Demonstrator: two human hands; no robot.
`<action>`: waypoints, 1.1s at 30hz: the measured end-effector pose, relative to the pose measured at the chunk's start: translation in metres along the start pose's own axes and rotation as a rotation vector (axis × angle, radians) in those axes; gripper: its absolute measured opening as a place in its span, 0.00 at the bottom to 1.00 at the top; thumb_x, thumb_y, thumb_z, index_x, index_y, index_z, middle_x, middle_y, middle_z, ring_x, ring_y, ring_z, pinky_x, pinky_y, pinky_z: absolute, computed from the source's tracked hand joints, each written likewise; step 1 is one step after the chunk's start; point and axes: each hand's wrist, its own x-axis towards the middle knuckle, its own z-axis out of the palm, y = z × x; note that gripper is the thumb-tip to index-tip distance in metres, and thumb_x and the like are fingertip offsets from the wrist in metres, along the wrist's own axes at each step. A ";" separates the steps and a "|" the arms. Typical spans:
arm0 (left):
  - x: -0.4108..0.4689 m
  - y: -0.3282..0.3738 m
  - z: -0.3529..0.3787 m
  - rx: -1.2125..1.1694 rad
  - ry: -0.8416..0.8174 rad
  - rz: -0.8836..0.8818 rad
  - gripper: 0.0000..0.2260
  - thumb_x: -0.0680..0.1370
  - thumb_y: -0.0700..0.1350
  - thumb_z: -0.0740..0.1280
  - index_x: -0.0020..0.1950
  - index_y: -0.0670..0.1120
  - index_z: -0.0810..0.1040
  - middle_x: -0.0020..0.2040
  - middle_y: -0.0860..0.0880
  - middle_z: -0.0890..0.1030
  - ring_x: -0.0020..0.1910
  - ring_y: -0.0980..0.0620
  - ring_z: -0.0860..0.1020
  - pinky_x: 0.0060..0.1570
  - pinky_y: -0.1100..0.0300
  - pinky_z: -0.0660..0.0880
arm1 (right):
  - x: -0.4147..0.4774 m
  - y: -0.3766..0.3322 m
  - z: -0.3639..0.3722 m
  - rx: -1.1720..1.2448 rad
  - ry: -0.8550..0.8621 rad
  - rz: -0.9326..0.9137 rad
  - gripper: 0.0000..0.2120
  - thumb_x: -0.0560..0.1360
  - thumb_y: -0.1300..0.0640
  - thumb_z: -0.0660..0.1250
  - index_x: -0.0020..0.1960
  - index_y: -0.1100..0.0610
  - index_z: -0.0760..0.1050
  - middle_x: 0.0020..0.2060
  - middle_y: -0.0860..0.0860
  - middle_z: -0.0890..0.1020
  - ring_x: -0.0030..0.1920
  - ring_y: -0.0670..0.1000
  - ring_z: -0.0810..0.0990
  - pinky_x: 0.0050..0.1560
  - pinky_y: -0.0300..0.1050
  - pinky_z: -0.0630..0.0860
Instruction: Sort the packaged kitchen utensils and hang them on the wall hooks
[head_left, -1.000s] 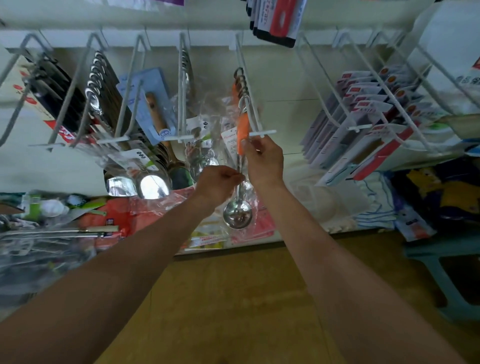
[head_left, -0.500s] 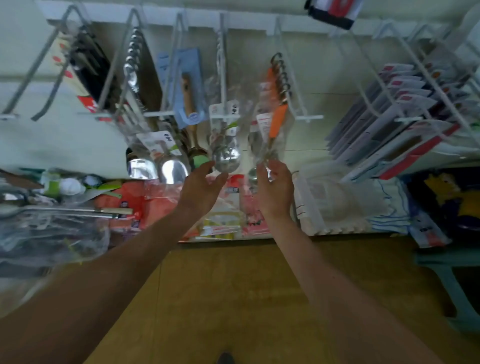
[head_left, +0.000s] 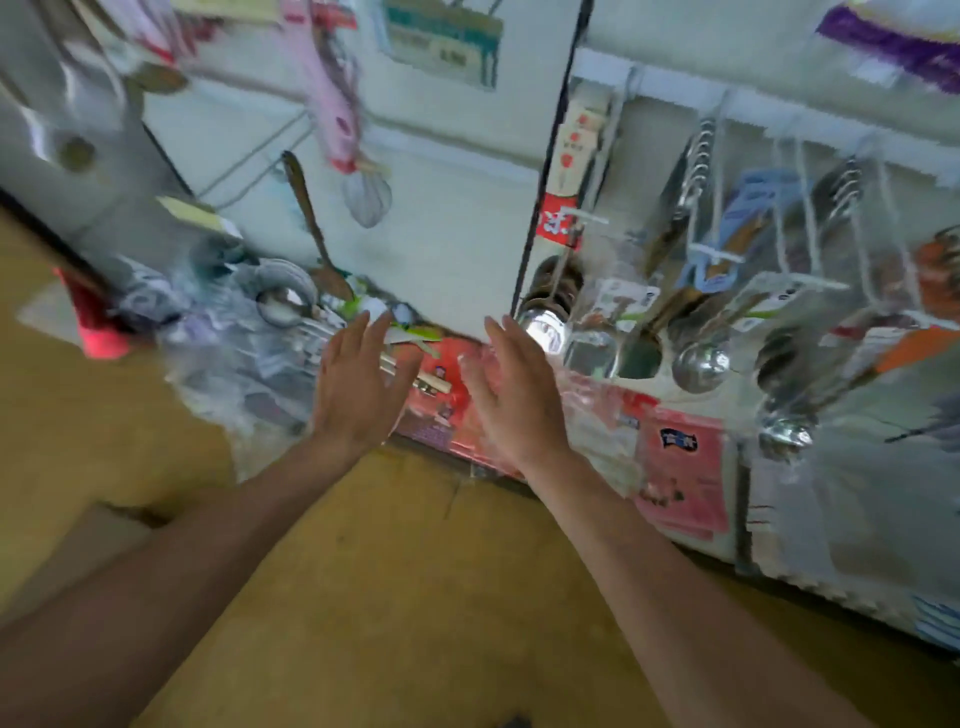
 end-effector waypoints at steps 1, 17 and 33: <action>-0.002 -0.022 -0.017 0.015 0.018 -0.040 0.31 0.79 0.62 0.58 0.76 0.45 0.64 0.76 0.42 0.64 0.75 0.42 0.61 0.74 0.45 0.57 | 0.003 -0.022 0.013 -0.008 -0.024 -0.029 0.28 0.82 0.41 0.56 0.77 0.55 0.63 0.76 0.55 0.64 0.77 0.53 0.60 0.77 0.54 0.58; -0.091 -0.315 -0.236 0.093 0.284 -0.387 0.27 0.81 0.59 0.59 0.76 0.46 0.63 0.75 0.42 0.65 0.73 0.41 0.63 0.69 0.42 0.63 | 0.004 -0.323 0.233 -0.109 -0.268 -0.473 0.31 0.82 0.39 0.50 0.78 0.57 0.59 0.76 0.57 0.63 0.77 0.55 0.59 0.76 0.54 0.59; -0.259 -0.530 -0.324 0.110 0.410 -0.861 0.29 0.81 0.61 0.58 0.78 0.48 0.60 0.77 0.45 0.63 0.75 0.43 0.60 0.72 0.45 0.58 | -0.104 -0.502 0.466 -0.047 -0.598 -0.760 0.30 0.82 0.40 0.55 0.78 0.56 0.60 0.77 0.55 0.62 0.78 0.54 0.57 0.76 0.51 0.55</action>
